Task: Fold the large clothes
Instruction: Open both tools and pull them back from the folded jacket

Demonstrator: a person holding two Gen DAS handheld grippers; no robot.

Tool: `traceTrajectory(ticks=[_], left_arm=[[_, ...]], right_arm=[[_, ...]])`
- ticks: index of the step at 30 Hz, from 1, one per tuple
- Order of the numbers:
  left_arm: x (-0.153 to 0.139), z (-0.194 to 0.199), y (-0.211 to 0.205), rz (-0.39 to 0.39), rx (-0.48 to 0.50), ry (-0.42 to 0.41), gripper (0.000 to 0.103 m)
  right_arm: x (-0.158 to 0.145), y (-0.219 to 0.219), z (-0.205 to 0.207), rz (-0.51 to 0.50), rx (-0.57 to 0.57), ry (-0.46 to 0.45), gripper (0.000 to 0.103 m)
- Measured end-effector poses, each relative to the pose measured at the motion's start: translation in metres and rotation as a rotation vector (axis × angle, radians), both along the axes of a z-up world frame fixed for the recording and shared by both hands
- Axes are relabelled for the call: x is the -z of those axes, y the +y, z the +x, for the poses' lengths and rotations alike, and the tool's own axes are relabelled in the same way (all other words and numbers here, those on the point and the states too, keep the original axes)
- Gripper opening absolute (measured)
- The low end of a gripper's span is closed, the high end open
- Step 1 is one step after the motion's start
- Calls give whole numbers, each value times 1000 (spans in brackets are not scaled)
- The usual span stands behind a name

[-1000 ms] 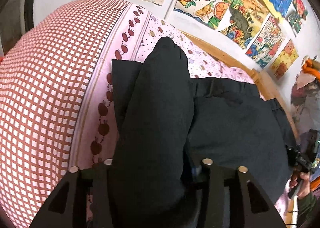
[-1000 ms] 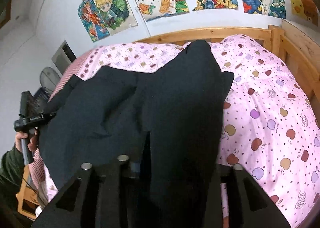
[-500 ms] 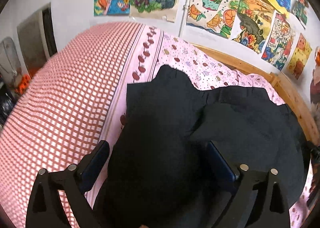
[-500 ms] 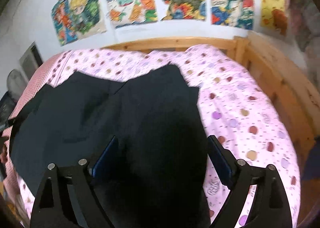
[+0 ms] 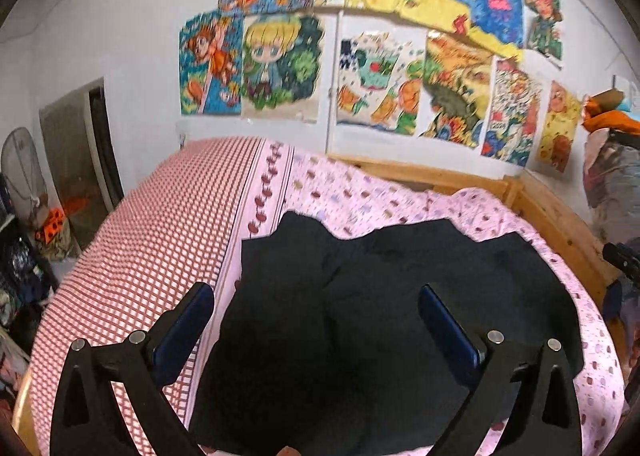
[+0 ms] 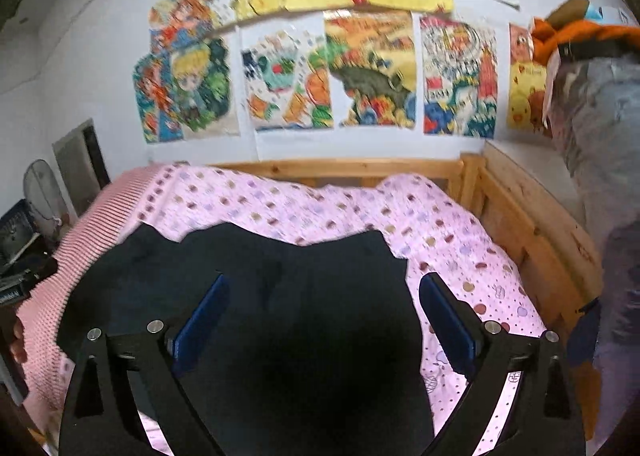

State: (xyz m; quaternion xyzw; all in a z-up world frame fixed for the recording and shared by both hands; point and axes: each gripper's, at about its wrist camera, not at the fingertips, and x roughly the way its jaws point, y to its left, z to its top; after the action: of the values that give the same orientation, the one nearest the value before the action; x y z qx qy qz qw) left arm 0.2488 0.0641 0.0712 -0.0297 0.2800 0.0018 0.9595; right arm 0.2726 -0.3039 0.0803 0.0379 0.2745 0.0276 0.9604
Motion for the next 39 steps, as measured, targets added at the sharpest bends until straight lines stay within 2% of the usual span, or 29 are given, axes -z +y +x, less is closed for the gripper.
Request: traceTrajectory(ticks=[7, 12, 19, 27, 33, 39], left_arm=[[-37, -49, -6, 20, 10, -71, 103], [-60, -88, -11, 34, 25, -113, 103], [-78, -133, -21, 56, 58, -162, 103], [-87, -177, -33, 66, 103, -211, 103], [-83, -208, -37, 69, 114, -212, 103], [-69, -234, -38, 82, 114, -202, 103]], right_arm=[[-46, 17, -43, -17, -79, -26, 95], [-73, 29, -71, -68, -134, -24, 96], [-94, 42, -114, -21, -217, 64, 96], [-88, 61, -175, -23, -243, -27, 96], [-77, 70, -216, -53, -209, -147, 96], [-58, 75, -246, -40, -172, -172, 97]])
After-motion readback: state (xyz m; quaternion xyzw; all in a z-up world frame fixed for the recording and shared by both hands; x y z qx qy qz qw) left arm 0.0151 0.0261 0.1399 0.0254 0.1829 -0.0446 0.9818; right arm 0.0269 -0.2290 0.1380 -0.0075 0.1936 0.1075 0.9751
